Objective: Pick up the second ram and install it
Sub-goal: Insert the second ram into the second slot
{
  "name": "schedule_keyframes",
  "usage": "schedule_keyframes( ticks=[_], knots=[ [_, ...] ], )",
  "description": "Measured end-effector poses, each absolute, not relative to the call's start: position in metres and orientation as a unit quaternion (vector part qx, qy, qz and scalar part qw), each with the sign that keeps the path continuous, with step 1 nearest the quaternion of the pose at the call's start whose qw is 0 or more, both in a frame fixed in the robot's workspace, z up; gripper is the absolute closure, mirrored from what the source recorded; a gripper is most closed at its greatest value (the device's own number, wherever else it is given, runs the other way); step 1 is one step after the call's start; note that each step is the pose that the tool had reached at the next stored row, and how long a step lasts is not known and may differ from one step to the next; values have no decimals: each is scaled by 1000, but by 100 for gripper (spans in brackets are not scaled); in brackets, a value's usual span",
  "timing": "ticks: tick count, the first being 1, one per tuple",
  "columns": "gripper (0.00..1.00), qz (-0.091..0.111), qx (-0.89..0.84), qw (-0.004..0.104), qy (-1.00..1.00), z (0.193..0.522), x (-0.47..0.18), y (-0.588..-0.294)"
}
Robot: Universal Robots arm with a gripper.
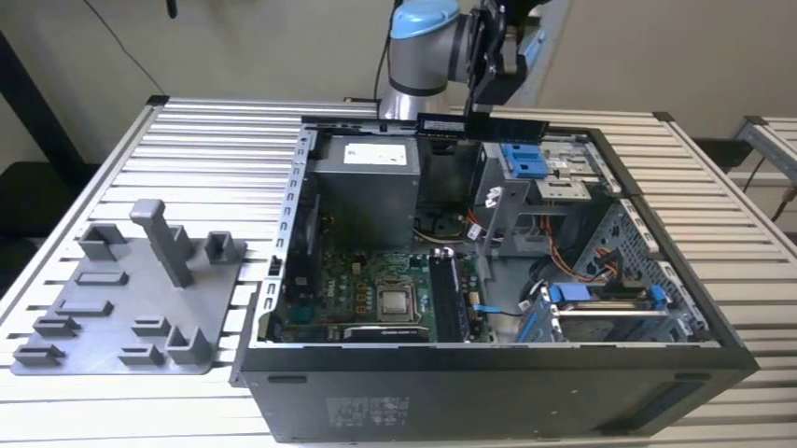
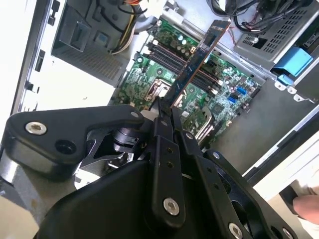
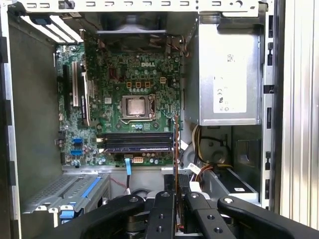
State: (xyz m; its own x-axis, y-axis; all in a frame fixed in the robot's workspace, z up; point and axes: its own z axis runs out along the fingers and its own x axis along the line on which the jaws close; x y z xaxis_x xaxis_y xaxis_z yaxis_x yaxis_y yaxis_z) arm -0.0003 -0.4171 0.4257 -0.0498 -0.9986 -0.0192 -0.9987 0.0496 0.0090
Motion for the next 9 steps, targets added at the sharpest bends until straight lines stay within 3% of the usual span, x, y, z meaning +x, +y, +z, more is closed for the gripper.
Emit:
schedule_keyframes(
  ticks=[9],
  knots=[
    [86,10,-688,4,726,426,-1,-417]
  ],
)
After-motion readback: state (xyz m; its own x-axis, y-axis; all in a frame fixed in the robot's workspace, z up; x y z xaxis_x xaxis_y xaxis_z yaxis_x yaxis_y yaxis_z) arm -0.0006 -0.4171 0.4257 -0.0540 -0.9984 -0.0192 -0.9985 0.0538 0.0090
